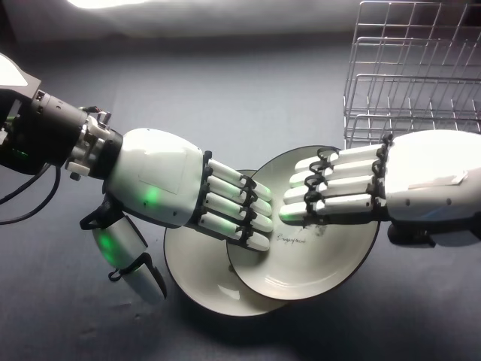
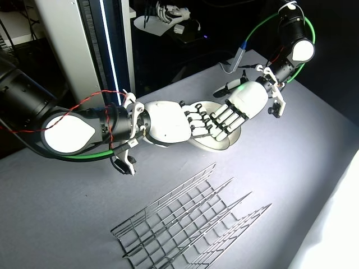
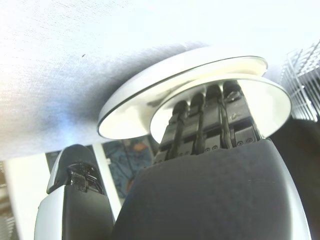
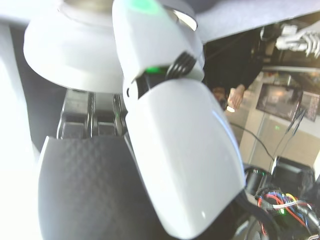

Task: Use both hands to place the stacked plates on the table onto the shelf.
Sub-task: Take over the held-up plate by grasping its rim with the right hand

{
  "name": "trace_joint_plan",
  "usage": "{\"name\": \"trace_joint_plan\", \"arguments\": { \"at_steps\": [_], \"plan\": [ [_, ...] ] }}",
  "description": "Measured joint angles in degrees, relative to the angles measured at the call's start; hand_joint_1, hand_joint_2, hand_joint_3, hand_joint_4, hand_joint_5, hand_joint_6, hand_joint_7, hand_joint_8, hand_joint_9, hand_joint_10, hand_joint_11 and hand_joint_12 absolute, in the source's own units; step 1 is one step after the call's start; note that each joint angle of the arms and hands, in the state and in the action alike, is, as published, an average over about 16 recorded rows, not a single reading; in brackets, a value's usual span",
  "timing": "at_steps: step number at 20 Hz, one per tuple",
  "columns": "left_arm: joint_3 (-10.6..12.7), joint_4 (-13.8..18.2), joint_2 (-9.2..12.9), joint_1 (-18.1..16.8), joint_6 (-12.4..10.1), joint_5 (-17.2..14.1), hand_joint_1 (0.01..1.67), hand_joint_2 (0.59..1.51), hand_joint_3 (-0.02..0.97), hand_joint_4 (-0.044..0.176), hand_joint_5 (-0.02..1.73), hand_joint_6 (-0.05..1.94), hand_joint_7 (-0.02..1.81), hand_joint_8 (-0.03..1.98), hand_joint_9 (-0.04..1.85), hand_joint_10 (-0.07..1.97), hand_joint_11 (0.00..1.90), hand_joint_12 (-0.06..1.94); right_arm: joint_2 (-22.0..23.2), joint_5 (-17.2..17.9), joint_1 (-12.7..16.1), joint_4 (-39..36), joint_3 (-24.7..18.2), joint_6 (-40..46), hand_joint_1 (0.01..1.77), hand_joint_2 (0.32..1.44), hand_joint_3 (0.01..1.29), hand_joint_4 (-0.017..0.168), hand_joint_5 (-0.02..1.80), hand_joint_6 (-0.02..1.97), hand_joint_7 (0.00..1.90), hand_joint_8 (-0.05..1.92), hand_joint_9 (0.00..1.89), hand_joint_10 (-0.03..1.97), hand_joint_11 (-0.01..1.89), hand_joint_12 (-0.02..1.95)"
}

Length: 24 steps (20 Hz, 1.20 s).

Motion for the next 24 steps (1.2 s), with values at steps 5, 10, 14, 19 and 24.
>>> {"name": "trace_joint_plan", "arguments": {
  "at_steps": [5,10,14,19,24],
  "plan": [
    [0.06,0.01,-0.02,0.00,0.00,-0.04,0.01,1.085,0.015,0.003,0.02,-0.03,-0.02,-0.03,0.00,-0.01,0.02,-0.03,-1.47,-1.74,0.22,-0.15,0.04,0.04,1.59,1.08,0.01,-0.003,0.02,0.00,0.01,0.02,0.02,0.00,0.02,-0.01],
    [0.11,0.01,-0.04,-0.01,0.01,-0.07,0.01,1.085,0.015,0.003,0.02,-0.03,-0.02,-0.03,0.00,-0.01,0.01,-0.03,-2.74,-3.05,0.36,-0.15,0.26,0.06,1.57,1.08,0.01,-0.003,0.02,0.00,0.01,0.02,0.02,0.00,0.02,-0.01],
    [0.16,0.01,-0.06,-0.03,0.02,-0.09,0.01,1.085,0.015,0.003,0.02,-0.03,-0.02,-0.03,0.00,-0.01,0.01,-0.03,-3.68,-3.87,0.49,-0.05,0.65,0.06,1.53,1.09,0.01,-0.003,0.02,0.00,0.01,0.02,0.02,0.00,0.02,0.00],
    [0.28,0.00,-0.12,-0.05,0.04,-0.16,0.01,1.085,0.015,0.003,0.02,-0.03,-0.02,-0.03,0.00,-0.01,0.01,-0.03,-4.62,-4.43,0.73,0.13,1.63,0.04,1.46,1.12,0.01,-0.003,0.07,0.01,0.05,0.02,0.05,0.01,0.02,0.25],
    [0.44,-0.04,-0.20,-0.08,-0.13,-0.23,0.01,1.085,0.016,0.004,0.02,-0.03,-0.02,-0.03,0.00,-0.01,0.01,-0.04,-5.35,-4.42,1.29,0.37,2.64,-0.06,1.36,1.15,0.01,-0.003,0.25,0.09,0.23,0.05,0.21,0.08,0.07,0.67]
  ]
}}
